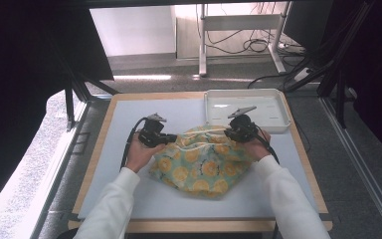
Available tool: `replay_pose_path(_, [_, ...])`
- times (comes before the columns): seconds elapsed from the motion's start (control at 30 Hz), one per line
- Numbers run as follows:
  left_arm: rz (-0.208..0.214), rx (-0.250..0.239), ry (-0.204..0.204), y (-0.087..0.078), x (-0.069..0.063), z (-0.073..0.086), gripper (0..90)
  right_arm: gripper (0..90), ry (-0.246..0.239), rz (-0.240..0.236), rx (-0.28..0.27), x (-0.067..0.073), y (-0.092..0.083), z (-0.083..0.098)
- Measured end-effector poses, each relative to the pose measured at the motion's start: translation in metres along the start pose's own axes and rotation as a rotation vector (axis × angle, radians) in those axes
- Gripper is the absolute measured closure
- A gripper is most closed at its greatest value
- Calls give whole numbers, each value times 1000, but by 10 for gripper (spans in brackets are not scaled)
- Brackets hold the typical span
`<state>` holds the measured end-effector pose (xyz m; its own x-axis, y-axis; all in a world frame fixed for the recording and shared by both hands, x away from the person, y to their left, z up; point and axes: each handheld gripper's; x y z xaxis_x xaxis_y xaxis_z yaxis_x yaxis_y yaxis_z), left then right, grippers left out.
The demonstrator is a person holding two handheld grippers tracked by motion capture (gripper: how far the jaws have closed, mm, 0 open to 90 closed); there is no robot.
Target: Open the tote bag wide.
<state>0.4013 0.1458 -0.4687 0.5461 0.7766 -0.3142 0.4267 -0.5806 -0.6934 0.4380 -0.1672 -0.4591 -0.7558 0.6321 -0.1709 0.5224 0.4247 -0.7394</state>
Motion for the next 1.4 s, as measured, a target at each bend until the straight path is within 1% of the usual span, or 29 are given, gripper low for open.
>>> replay_pose_path(0.03, [-2,4,10,-1,-1,0,895,871,-10,7,1,0,-1,0])
replay_pose_path(0.07, [0,-2,8,-1,-2,1,895,873,-15,11,-5,1,-4,-1])
replay_pose_path(0.17, [3,-12,19,-5,-4,2,895,875,-12,15,-37,2,-13,-1])
replay_pose_path(0.23, [9,-26,25,-9,-8,4,895,876,-23,24,-56,3,-20,0])
replay_pose_path(0.33, [16,-49,45,-14,-15,8,896,879,-29,32,-111,9,-34,3])
replay_pose_path(0.37, [14,-49,53,-15,-17,9,896,879,-31,31,-119,11,-37,5])
replay_pose_path(0.4, [15,-50,55,-16,-18,10,896,880,-22,26,-127,12,-39,6])
replay_pose_path(0.43, [16,-50,55,-17,-19,11,896,880,-17,20,-135,12,-40,8])
replay_pose_path(0.53, [27,-56,53,-18,-20,11,896,880,-4,12,-135,11,-40,10])
replay_pose_path(0.63, [27,-62,53,-21,-20,10,896,881,-8,12,-143,12,-41,11])
replay_pose_path(0.77, [27,-70,53,-25,-20,12,896,880,-11,4,-169,15,-44,11])
replay_pose_path(0.9, [22,-74,69,-28,-25,17,897,880,-13,1,-174,19,-47,13])
replay_pose_path(0.97, [28,-82,71,-31,-26,19,896,880,1,-7,-197,21,-52,16])
replay_pose_path(1.0, [31,-86,72,-32,-27,20,896,880,0,-9,-205,22,-54,16])
replay_pose_path(1.2, [48,-104,65,-36,-28,28,897,880,3,-20,-250,33,-65,21])
replay_pose_path(1.23, [55,-106,61,-37,-28,31,896,881,2,-22,-256,34,-66,22])
replay_pose_path(1.4, [59,-103,62,-36,-31,36,897,881,3,-33,-275,41,-68,29])
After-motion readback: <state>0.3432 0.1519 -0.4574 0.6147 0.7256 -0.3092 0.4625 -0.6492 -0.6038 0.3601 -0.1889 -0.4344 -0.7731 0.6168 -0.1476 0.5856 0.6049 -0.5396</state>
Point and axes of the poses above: each handheld gripper's, and its own axes: y roughly forward along the jaws, z roughly out of its underside, x roughly to its left, and after that the axes turned 9 degrees about -y, right-handed
